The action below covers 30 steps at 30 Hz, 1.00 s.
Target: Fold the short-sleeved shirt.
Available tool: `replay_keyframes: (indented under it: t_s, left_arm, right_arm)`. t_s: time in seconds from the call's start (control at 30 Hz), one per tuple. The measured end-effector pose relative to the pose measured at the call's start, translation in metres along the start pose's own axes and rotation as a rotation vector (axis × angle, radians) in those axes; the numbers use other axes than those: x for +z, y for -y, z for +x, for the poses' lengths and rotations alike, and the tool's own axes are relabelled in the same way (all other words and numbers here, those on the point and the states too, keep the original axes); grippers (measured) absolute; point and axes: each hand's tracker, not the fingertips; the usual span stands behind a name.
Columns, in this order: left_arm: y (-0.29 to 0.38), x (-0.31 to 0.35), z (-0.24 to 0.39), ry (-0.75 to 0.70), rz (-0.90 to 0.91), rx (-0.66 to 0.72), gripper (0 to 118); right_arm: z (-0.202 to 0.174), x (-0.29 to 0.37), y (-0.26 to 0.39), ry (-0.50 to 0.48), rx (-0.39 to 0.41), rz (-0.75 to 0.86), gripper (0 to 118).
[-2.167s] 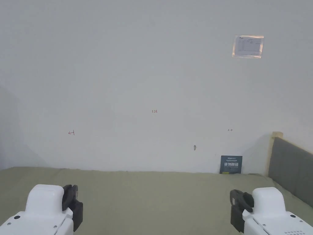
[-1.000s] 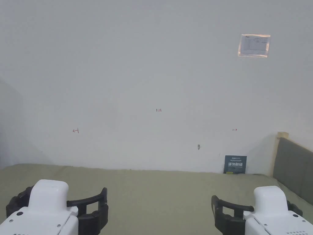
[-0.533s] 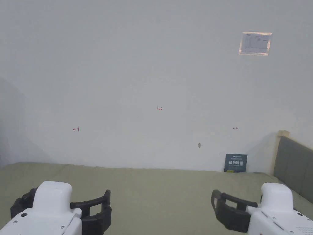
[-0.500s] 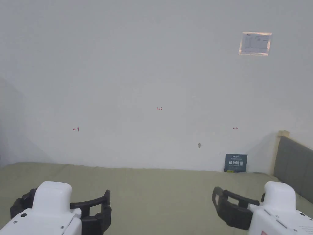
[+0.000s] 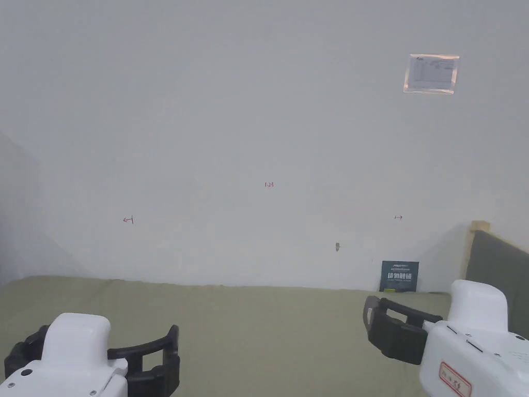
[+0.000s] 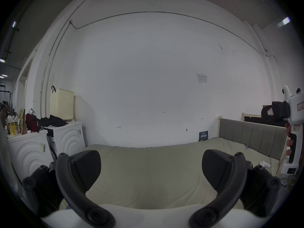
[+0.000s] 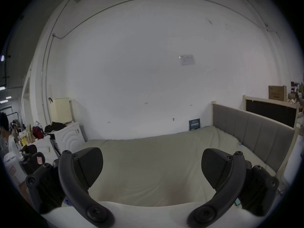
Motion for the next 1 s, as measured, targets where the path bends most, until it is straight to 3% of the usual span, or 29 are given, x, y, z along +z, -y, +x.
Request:
replay_keyframes:
  t_s: [0.2, 0.3, 0.33, 0.47, 0.57, 0.7, 0.77, 0.9, 1.0]
  left_arm:
    - [0.001, -0.001, -0.002, -0.002, 0.002, 0.02, 118]
    - [0.002, -0.003, 0.001, -0.001, -0.002, 0.012, 118]
    - [0.002, -0.003, 0.001, 0.001, -0.003, 0.013, 118]
    - [0.003, -0.004, 0.004, 0.008, -0.005, 0.012, 118]
    - [0.003, -0.005, 0.005, 0.005, -0.007, 0.009, 118]
    - [0.002, -0.006, 0.005, 0.004, -0.007, 0.004, 118]
    - [0.001, -0.007, 0.005, 0.001, -0.007, -0.003, 118]
    - [0.0, -0.01, 0.005, 0.008, -0.012, 0.008, 118]
    - [0.002, -0.013, 0.007, 0.008, -0.018, 0.012, 118]
  right_arm:
    - [0.014, 0.001, -0.001, -0.027, -0.072, -0.002, 118]
    - [0.015, 0.002, 0.002, -0.003, -0.056, 0.029, 118]
    - [0.015, 0.002, 0.003, 0.016, -0.016, 0.065, 118]
    - [0.024, 0.001, 0.004, -0.06, -0.095, 0.016, 118]
    - [0.026, 0.0, 0.003, 0.011, -0.116, 0.038, 118]
    - [0.035, -0.005, 0.003, -0.038, -0.163, 0.001, 118]
    - [0.034, -0.01, 0.005, -0.003, -0.103, 0.0, 118]
    - [0.018, -0.025, 0.022, 0.1, 0.202, 0.0, 118]
    - [0.016, -0.03, 0.036, 0.066, 0.229, 0.025, 118]
